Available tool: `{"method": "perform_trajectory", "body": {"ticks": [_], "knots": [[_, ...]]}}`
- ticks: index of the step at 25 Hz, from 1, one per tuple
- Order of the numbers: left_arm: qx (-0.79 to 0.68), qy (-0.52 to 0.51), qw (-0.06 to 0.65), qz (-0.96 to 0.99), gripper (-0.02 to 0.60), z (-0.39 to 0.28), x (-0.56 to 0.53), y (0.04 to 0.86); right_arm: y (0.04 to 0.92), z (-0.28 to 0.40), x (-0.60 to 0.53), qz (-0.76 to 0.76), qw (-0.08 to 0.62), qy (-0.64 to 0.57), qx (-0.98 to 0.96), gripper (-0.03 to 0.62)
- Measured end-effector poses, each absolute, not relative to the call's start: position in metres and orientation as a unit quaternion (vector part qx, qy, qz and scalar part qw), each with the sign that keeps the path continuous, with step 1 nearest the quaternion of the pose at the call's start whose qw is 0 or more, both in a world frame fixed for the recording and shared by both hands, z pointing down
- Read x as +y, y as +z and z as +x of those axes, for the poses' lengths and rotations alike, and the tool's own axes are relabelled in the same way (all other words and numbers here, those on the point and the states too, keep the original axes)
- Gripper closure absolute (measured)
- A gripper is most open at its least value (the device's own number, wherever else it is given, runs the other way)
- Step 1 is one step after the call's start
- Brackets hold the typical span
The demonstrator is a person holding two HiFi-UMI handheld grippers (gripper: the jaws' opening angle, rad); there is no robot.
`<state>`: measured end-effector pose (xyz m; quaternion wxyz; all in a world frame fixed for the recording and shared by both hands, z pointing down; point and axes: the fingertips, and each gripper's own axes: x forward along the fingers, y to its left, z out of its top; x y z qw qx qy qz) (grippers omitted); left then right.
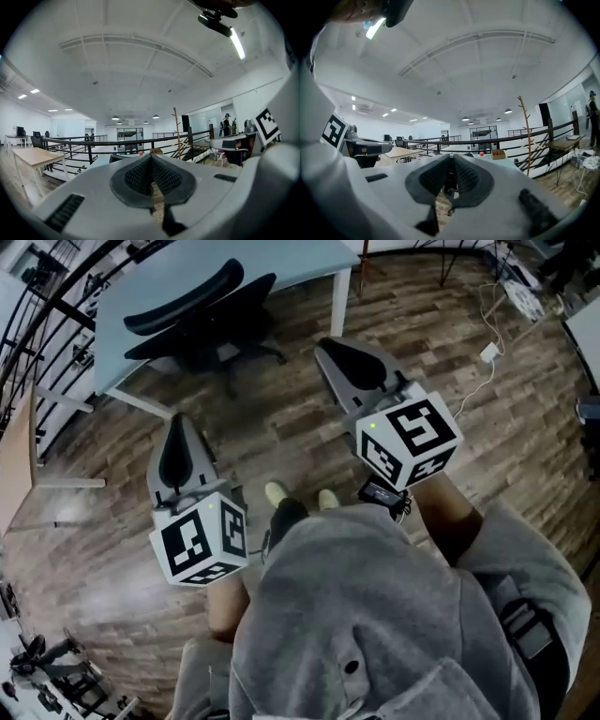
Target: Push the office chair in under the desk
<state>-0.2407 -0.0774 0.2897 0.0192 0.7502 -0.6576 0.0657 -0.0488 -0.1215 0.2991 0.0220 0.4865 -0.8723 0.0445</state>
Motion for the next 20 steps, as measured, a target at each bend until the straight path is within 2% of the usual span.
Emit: {"method": "perform_trajectory", "body": {"ticks": [9, 20], "knots": [[-0.644, 0.067, 0.031, 0.761, 0.565, -0.25, -0.064, 0.292, 0.305, -0.061, -0.1, 0.502, 0.035, 0.057, -0.862, 0.559], [-0.644, 0.065, 0.044, 0.761, 0.565, -0.304, -0.057, 0.305, 0.314, -0.117, -0.092, 0.502, 0.058, 0.049, -0.861, 0.559]]}}
